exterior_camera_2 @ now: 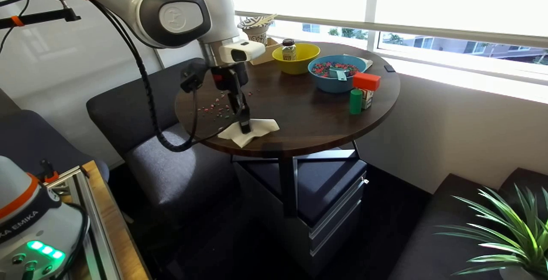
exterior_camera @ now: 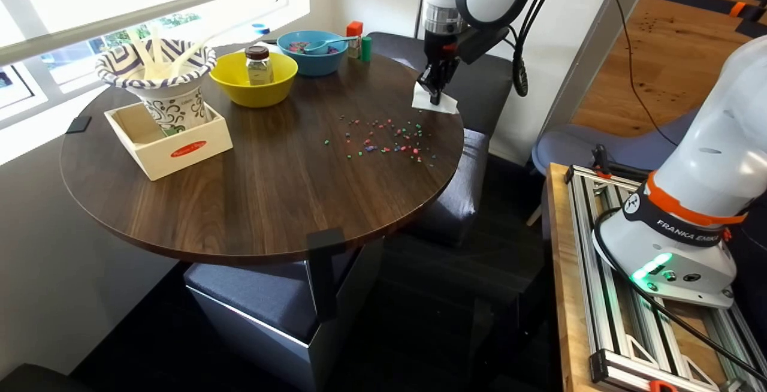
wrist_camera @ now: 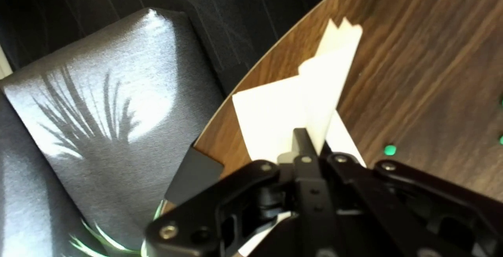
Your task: Use the napkin to move the cereal on the table
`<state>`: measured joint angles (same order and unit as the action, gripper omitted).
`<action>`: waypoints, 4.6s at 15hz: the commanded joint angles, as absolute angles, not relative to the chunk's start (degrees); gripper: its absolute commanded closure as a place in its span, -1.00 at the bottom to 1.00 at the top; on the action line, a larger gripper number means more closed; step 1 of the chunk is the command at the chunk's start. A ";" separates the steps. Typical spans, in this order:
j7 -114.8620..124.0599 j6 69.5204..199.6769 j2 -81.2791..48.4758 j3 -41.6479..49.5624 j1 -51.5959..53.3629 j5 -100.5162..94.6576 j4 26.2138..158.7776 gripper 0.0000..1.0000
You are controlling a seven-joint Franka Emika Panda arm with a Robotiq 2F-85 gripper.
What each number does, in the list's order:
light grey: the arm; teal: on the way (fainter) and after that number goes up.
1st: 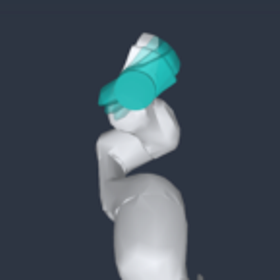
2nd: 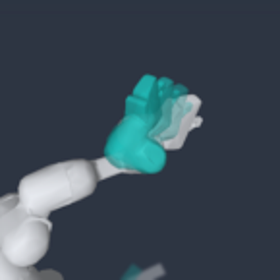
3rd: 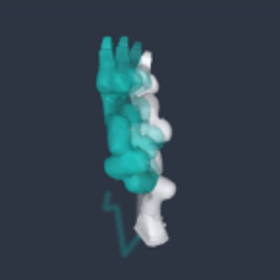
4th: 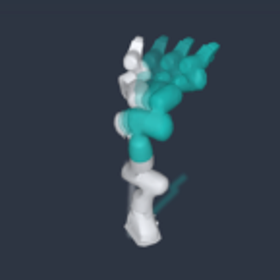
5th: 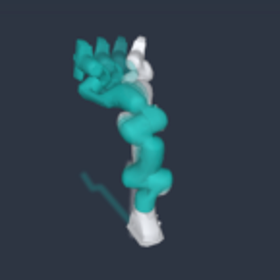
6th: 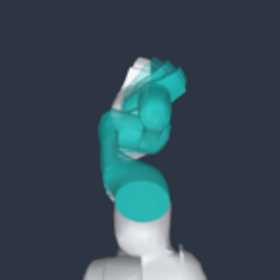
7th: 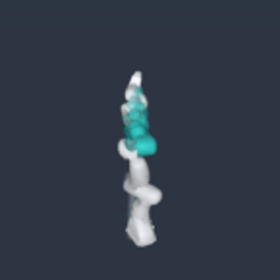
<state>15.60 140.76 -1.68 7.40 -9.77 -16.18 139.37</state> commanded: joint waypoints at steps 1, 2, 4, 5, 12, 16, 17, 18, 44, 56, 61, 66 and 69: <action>6.89 139.26 -1.73 6.67 -8.06 -11.62 138.63 0.99; 4.17 139.05 -1.29 6.41 -7.72 -9.82 138.80 0.99; -1.21 137.66 0.00 5.76 -6.98 -5.95 139.08 0.99; -3.38 136.58 0.46 5.46 -6.69 -4.11 138.99 0.99; -2.47 136.55 -0.31 5.68 -6.36 -4.72 138.04 0.96; -2.53 138.61 2.47 5.72 -6.40 -2.97 139.48 0.99; -0.16 137.78 3.96 6.27 -6.97 -5.70 140.37 0.99; 2.62 136.72 4.59 6.65 -7.47 -8.27 140.48 0.99; 22.09 134.24 -5.55 5.45 -6.51 -18.98 136.23 0.99; 11.02 128.81 -4.11 1.55 -1.27 -12.95 133.26 0.96; 11.46 127.97 -5.73 0.30 -0.22 -7.99 130.72 0.99; 11.26 128.00 -8.33 -1.13 1.33 -4.45 126.80 0.99; 11.94 126.93 -10.89 -1.42 2.05 -4.43 123.28 0.99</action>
